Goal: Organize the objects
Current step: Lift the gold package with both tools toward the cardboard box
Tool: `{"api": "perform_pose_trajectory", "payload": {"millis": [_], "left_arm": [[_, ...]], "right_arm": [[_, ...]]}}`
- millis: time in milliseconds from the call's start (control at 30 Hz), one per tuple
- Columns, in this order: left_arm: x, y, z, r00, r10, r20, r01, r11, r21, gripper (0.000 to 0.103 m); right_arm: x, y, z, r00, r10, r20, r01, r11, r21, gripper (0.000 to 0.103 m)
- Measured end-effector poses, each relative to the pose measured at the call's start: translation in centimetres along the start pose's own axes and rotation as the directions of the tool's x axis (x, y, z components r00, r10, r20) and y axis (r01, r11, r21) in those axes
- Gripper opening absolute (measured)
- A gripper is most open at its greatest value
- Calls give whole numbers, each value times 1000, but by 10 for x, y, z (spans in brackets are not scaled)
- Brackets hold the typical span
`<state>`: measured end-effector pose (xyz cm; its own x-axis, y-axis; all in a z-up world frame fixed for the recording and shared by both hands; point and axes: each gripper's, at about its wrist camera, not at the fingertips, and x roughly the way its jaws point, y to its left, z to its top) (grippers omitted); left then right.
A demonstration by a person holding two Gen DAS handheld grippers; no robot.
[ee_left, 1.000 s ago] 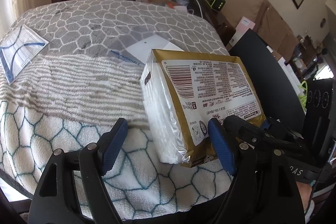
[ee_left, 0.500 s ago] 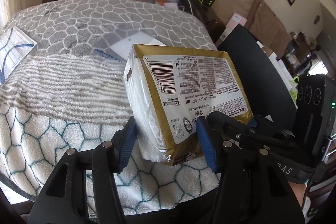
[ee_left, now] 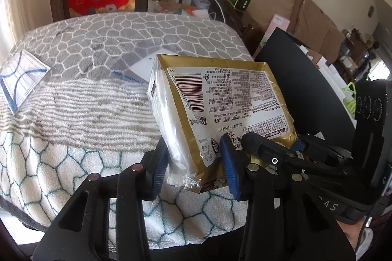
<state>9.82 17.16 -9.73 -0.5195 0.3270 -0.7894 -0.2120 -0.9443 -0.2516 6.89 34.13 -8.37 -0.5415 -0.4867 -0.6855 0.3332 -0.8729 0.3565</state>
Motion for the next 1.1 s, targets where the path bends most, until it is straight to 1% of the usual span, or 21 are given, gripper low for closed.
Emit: {"api": "perform_pose_trajectory", "payload": {"millis": [100, 300, 500, 767, 1100], "left_arm": [[-2, 0, 1, 1000, 0, 6, 0, 1000, 0, 34], [-7, -3, 1, 1000, 0, 19, 0, 1000, 4, 32], [-16, -9, 4, 999, -7, 49, 6, 1000, 18, 32], [-26, -17, 9, 996, -1, 95, -4, 999, 52, 32], [-38, -37, 19, 986, 7, 169, -25, 994, 105, 31]], "right_arm": [[-2, 2, 0, 1000, -9, 5, 9, 1000, -9, 41], [-4, 2, 1, 1000, -6, 12, 6, 1000, -6, 37], [-15, 2, 5, 999, 0, 44, 0, 1000, -6, 36], [-27, 6, 10, 996, -6, 85, 9, 1000, -24, 35], [-47, 4, 16, 986, -13, 164, 18, 999, -28, 33]]}}
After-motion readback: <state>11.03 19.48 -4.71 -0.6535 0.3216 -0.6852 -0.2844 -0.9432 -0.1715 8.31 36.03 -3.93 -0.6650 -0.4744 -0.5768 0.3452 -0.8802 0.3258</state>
